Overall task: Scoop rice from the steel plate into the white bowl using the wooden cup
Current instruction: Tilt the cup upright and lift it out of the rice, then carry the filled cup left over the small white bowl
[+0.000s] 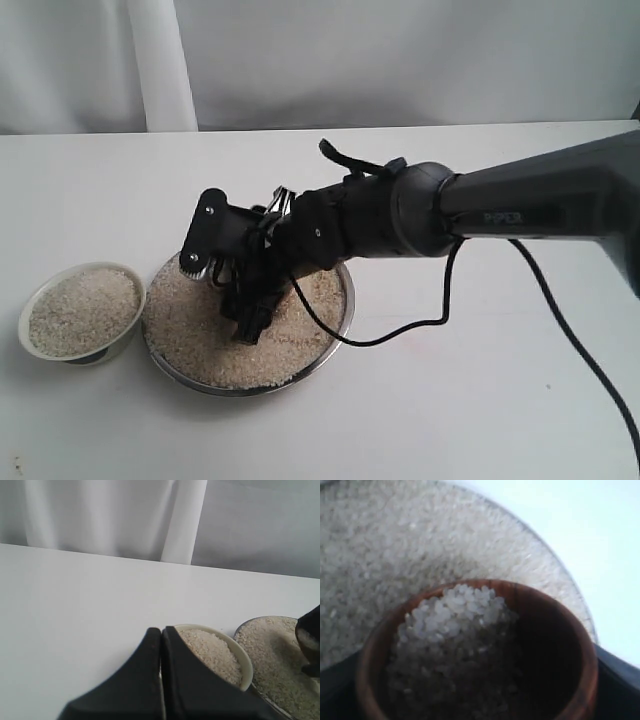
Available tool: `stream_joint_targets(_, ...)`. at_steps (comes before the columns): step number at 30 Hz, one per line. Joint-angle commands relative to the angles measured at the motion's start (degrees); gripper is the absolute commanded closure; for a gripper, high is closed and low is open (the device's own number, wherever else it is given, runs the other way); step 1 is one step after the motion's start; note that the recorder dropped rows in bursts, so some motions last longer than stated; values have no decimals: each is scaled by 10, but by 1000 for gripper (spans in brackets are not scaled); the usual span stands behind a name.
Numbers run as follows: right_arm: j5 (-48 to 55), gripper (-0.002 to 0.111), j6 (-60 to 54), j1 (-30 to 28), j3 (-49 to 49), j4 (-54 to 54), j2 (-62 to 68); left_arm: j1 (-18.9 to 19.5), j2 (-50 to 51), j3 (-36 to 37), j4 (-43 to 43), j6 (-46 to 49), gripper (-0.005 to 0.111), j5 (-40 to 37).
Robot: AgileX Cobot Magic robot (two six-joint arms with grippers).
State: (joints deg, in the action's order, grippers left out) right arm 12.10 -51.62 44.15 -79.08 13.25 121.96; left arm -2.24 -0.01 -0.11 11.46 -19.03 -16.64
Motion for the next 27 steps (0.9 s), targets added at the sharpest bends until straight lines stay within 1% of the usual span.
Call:
stream_joint_targets(1,-31,108,-5,-3,0,8,-53,-1,0,1,-1,-2,107,3)
stream_joint_targets(8,-44,108,-5,-3,-3,10,-90,-1,0,1,-1,-2,107,3)
stream_joint_targets(14,-52,108,-5,-1,-3,13,-84,-1,0,1,-1,-2,107,3)
stream_joint_targets(20,-98,108,-6,33,-3,-56,-84,-1,0,1,-1,-2,107,3)
stream_joint_targets(21,-93,108,-6,38,-15,-57,-79,-1,0,1,-1,-2,107,3)
stream_joint_targets(23,-49,108,-6,38,-71,-57,-55,-1,0,1,-1,-2,107,3)
stream_joint_targets(24,-23,108,-6,44,-115,-57,-30,-1,0,1,-1,-2,107,3)
stream_joint_targets(27,17,108,-5,55,-176,-66,8,-1,0,1,-1,-2,107,3)
